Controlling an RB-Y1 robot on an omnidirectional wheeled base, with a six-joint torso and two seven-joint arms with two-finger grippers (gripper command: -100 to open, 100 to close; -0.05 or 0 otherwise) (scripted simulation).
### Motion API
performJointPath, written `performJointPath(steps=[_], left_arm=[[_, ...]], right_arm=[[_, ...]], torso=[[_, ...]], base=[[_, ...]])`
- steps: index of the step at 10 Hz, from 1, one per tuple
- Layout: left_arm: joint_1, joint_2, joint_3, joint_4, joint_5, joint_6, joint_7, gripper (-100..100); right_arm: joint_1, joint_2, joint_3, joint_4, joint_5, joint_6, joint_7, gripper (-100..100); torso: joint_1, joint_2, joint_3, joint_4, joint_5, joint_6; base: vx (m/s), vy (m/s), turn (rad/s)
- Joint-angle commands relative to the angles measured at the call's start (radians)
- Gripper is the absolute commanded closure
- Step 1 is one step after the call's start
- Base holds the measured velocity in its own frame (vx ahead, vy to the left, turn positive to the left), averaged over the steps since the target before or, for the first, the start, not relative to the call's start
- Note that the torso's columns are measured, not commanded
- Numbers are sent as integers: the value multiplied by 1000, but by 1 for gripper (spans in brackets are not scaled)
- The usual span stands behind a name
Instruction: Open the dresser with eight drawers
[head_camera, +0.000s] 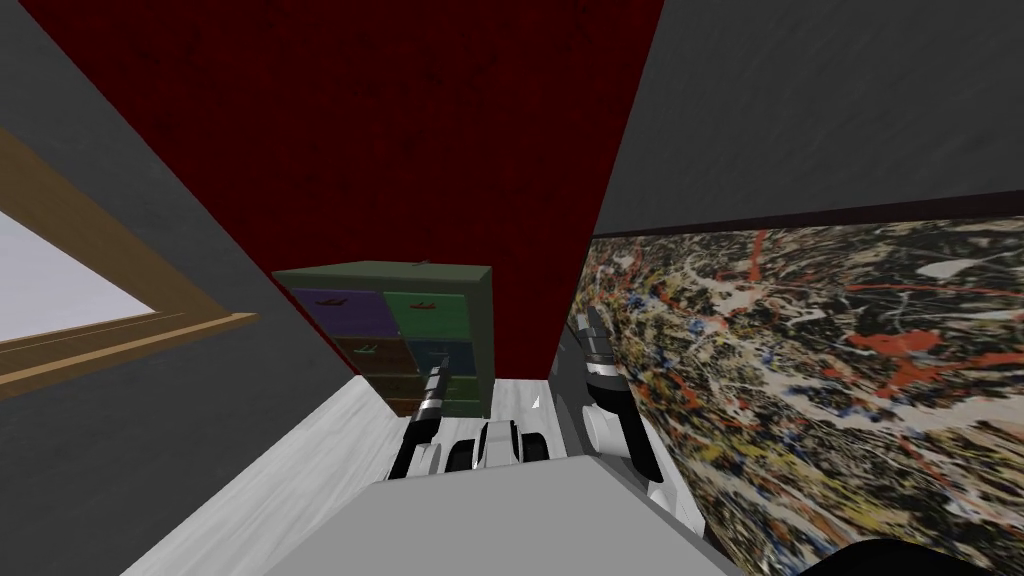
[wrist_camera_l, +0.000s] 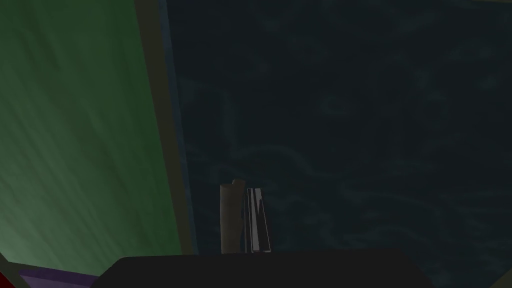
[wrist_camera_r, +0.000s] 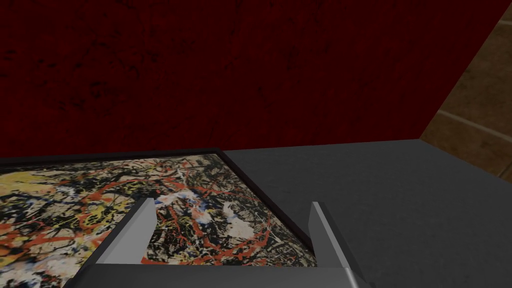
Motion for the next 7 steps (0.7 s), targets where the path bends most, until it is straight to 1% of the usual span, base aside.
performJointPath(steps=[1,3,4,5,7], left_arm=[[15,3,-7,-30,-2,16,4,100],[27,6,-12,-55,-3,30,6,100],[23,5,-10,-46,-2,24,5,100],[24,48,-10,-47,-2,27,6,-100],[23,100,-10,-46,-2,29,5,-100]], right_arm=[[0,0,0,0,0,0,0,0],[0,0,0,0,0,0,0,0],[0,0,0,0,0,0,0,0],[0,0,0,0,0,0,0,0],[0,0,0,0,0,0,0,0]], torso=[[0,2,0,0,0,-1],[1,1,0,1,0,-1],[2,-1,-1,0,0,-1],[-1,-6,-4,-1,-1,-1],[-2,-7,-5,-1,-1,-1]], base=[[-176,-17,15],[-171,32,9],[-82,23,-2],[-17,4,-3],[8,-1,1]])
